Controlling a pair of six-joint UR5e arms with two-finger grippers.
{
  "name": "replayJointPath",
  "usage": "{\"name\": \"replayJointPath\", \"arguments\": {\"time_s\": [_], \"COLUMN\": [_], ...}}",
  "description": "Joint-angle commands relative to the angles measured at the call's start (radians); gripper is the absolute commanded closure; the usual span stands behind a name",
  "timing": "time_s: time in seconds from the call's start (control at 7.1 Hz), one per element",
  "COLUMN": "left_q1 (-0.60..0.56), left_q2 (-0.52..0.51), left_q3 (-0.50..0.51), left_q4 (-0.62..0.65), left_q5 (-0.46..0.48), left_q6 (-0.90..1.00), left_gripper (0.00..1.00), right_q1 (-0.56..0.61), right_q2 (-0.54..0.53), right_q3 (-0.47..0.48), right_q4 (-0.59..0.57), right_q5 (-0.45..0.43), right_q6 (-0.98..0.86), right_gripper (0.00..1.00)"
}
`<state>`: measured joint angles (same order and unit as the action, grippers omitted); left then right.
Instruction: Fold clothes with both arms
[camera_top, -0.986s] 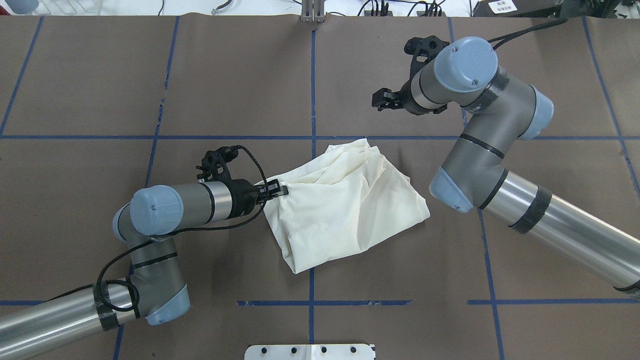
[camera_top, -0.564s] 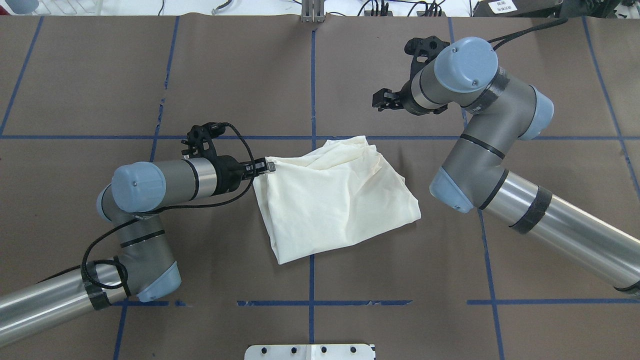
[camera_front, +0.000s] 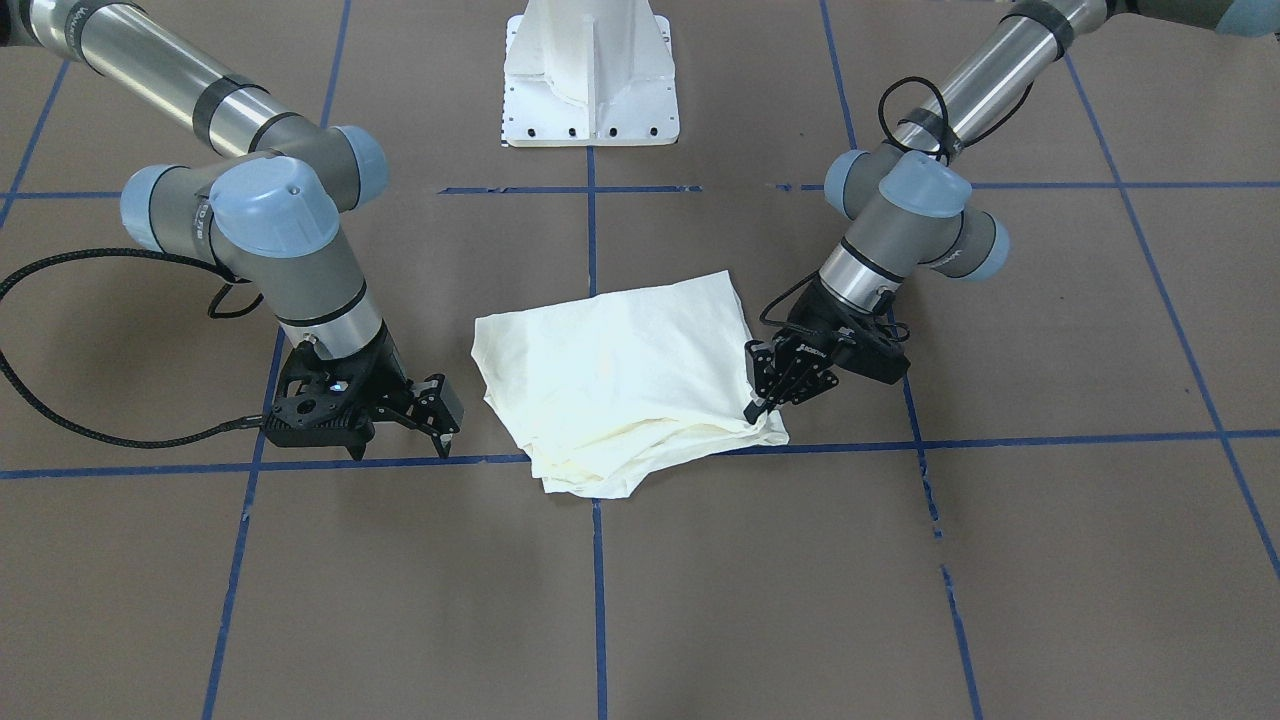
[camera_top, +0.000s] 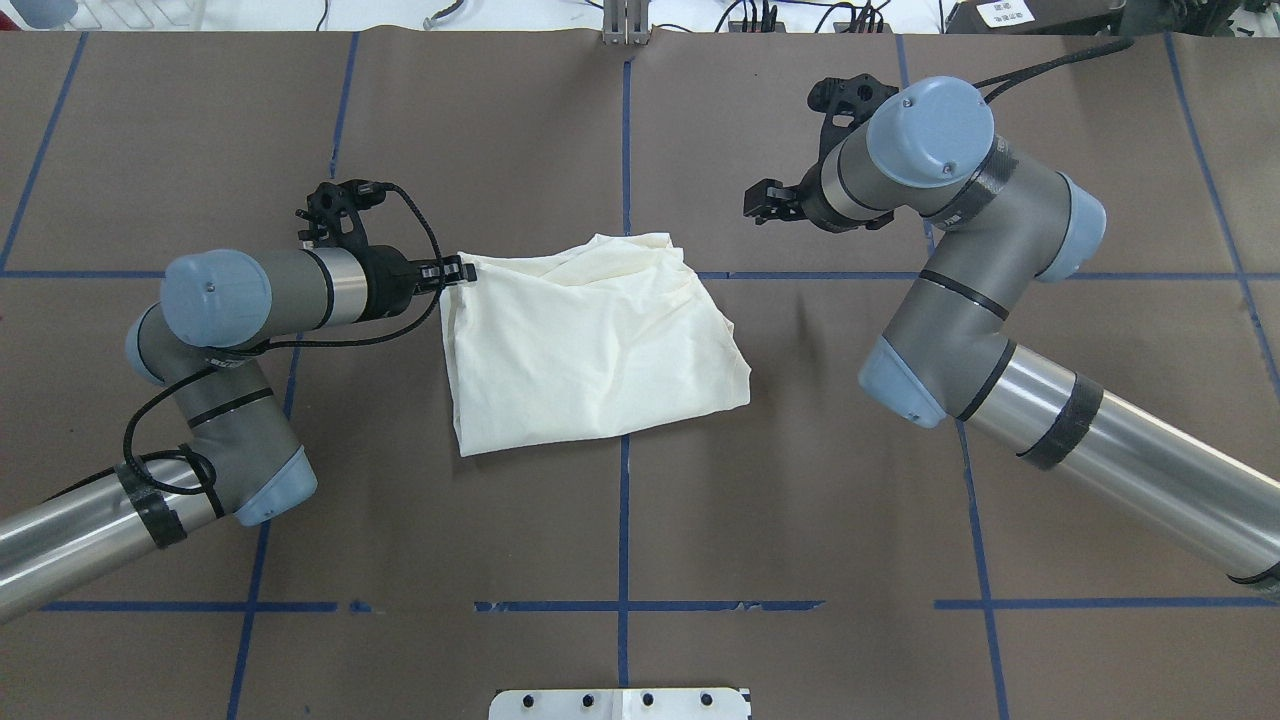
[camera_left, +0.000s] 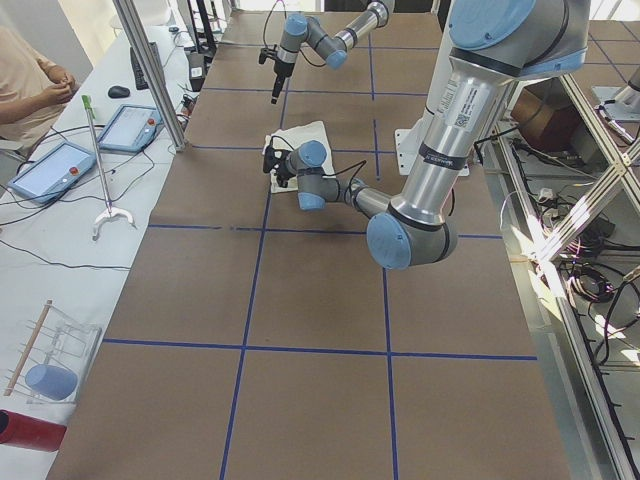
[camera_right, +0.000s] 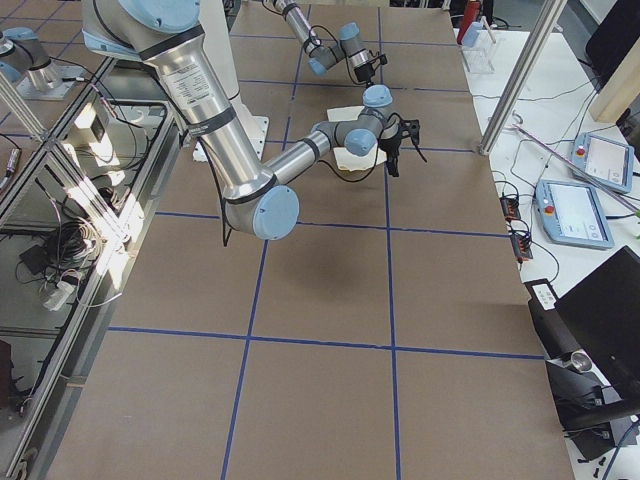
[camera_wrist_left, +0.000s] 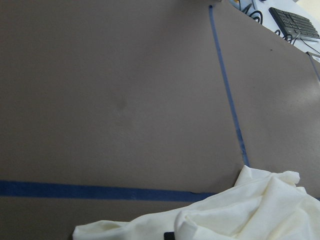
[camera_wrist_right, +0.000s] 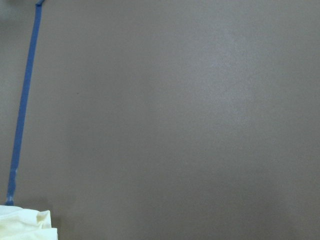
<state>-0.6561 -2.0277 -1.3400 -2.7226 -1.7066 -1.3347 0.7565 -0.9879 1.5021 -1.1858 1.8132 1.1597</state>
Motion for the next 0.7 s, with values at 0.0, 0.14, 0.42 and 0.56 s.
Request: {"name": "replayJointPath", "arguments": {"time_s": [0.0,0.14,0.42,0.56], "left_q1": [-0.057,-0.06,-0.036,0.034], "left_q2": [0.001,0.004,-0.011,0.0], "left_q3": [-0.017,-0.051,-0.083,-0.112], "left_q4": [0.0,0.001,-0.005,-0.005], "left_q5": [-0.121,-0.134,-0.13,-0.119], "left_q6": [0.068,0.058,-0.178,-0.22], "left_gripper": [0.0,0.0,0.0,0.0], "right_q1": [0.001,0.001,0.001,0.001], "right_q2": [0.0,0.0,0.0,0.0], "right_q3": [0.003,0.003,0.003,0.003], "right_q4": [0.0,0.0,0.0,0.0], "right_q5": [0.002,0.002,0.002,0.002], "right_q6": [0.0,0.002,0.002,0.002], "right_gripper": [0.0,0.0,0.0,0.0]}}
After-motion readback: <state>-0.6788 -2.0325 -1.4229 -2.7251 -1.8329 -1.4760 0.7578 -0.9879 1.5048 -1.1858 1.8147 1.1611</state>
